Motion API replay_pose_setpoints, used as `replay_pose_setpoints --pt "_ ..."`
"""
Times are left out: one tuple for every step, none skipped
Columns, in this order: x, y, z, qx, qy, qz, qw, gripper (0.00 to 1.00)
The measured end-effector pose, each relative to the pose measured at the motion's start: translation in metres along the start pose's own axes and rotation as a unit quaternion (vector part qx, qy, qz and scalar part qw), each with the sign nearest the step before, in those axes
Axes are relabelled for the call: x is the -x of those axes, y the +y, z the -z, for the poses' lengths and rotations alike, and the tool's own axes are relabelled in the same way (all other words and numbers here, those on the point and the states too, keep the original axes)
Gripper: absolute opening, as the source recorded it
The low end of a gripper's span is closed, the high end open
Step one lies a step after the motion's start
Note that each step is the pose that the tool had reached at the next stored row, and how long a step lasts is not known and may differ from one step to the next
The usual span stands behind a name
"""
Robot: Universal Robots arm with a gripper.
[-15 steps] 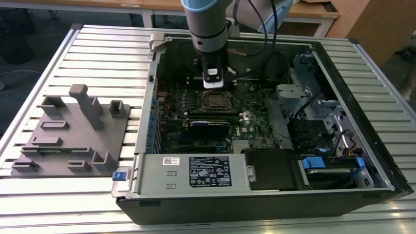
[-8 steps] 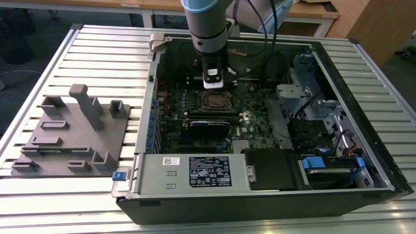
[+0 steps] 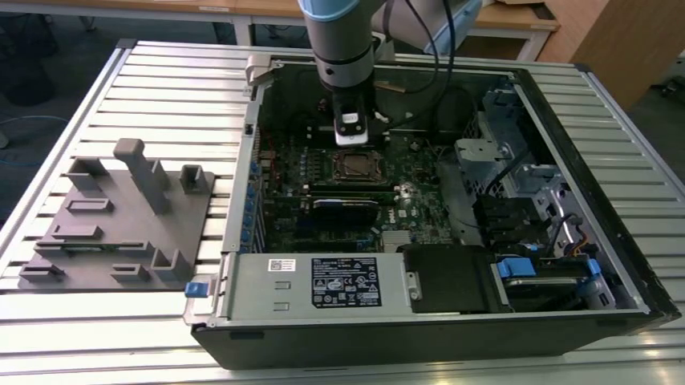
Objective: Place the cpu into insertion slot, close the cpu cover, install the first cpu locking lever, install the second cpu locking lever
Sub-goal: 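Install the first cpu locking lever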
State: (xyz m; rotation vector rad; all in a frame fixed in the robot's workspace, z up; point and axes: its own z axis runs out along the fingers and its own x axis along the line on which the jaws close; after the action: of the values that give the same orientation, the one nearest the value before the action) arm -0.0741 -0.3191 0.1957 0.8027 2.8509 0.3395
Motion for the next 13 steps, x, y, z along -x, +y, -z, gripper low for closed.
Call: replay_pose_setpoints --pt "-0.0004 0.0006 -0.0006 -0.0012 -0.0007 0.000 1.0000 0.10" --pt "-0.0008 0.0011 -0.0010 -0.0021 -0.0013 0.001 1.0000 0.10" --pt "-0.0011 0.0017 -0.0015 -0.0029 -0.0018 0.001 1.0000 0.10" --pt "-0.0014 0.0024 -0.0020 -0.0037 -0.0022 0.001 1.0000 0.10" --pt "-0.0015 0.0032 -0.0024 -0.0045 -0.0027 0.001 1.0000 0.10" --pt "-0.0014 0.0040 -0.0028 -0.0052 -0.0031 0.001 1.0000 0.10" --pt "-0.0012 0.0045 -0.0031 -0.0056 -0.0033 0.001 1.0000 0.10" --pt "-0.0010 0.0047 -0.0032 -0.0059 -0.0035 0.002 1.0000 0.10" --pt "-0.0007 0.0048 -0.0032 -0.0061 -0.0036 0.002 1.0000 0.10" --pt "-0.0004 0.0050 -0.0033 -0.0063 -0.0038 0.002 1.0000 0.10" --pt "0.0000 0.0052 -0.0034 -0.0066 -0.0039 0.002 1.0000 0.10" --pt "0.0007 0.0057 -0.0037 -0.0070 -0.0041 0.002 1.0000 0.10" --pt "0.0019 0.0064 -0.0041 -0.0072 -0.0043 0.002 1.0000 0.10"
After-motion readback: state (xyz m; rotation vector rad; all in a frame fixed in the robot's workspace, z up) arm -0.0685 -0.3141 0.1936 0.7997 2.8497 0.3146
